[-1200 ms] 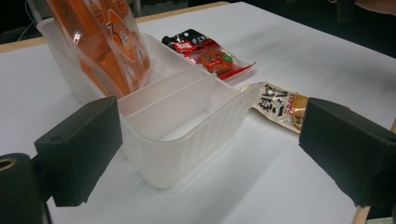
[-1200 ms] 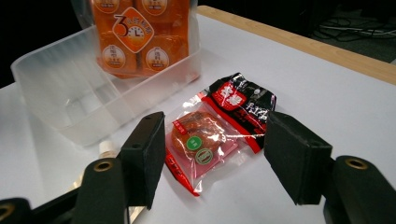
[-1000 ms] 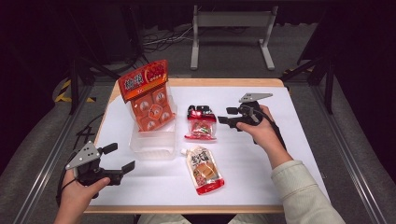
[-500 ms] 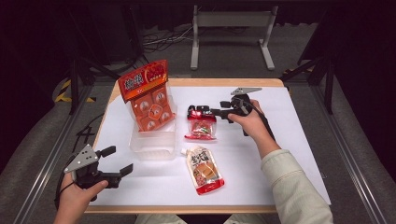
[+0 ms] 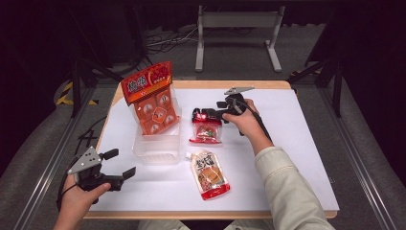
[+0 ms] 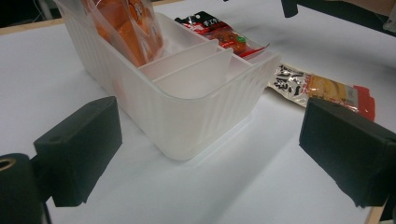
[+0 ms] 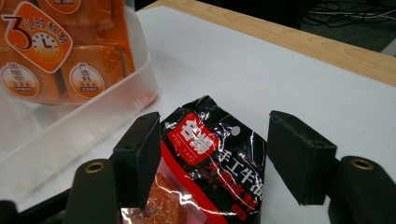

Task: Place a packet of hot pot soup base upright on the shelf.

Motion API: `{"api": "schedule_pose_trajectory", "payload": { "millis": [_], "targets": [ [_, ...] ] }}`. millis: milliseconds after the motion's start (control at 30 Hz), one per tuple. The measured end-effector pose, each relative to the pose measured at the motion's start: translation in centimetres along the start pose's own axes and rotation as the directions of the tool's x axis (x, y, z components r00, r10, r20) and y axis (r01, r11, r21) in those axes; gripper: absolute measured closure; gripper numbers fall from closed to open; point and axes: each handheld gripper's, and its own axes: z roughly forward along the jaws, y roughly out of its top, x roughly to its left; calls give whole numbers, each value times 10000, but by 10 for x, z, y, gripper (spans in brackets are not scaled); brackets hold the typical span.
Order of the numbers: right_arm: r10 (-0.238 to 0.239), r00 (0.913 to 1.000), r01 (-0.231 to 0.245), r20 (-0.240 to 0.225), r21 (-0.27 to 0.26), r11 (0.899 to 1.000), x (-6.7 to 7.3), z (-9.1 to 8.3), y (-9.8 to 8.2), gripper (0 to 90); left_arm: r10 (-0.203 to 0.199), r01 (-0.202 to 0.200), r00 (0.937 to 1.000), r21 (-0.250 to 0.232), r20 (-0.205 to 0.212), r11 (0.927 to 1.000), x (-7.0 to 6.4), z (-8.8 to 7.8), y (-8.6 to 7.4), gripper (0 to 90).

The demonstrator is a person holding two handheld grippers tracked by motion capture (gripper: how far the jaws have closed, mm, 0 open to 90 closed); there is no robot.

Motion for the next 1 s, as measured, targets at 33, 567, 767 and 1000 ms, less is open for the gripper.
{"api": "schedule_pose_trajectory", "payload": {
  "millis": [33,567,767,1000],
  "targets": [
    [-17,10000,16,19,32,10000,1,2,0,357,-54,54,10000,-27,24,10000,1,1,0,67],
    [257,9985,-279,476,450,9986,-8,19,-9,297,-334,333,9994,-79,-64,9994,4,7,0,67],
    [287,9977,-329,607,699,9970,-11,26,-13,297,-364,365,9993,-81,56,9993,5,8,-1,67],
    [472,9976,-526,504,1130,9922,-14,34,-16,291,-417,420,9991,-195,122,9989,5,7,-2,70]
  ]
}}
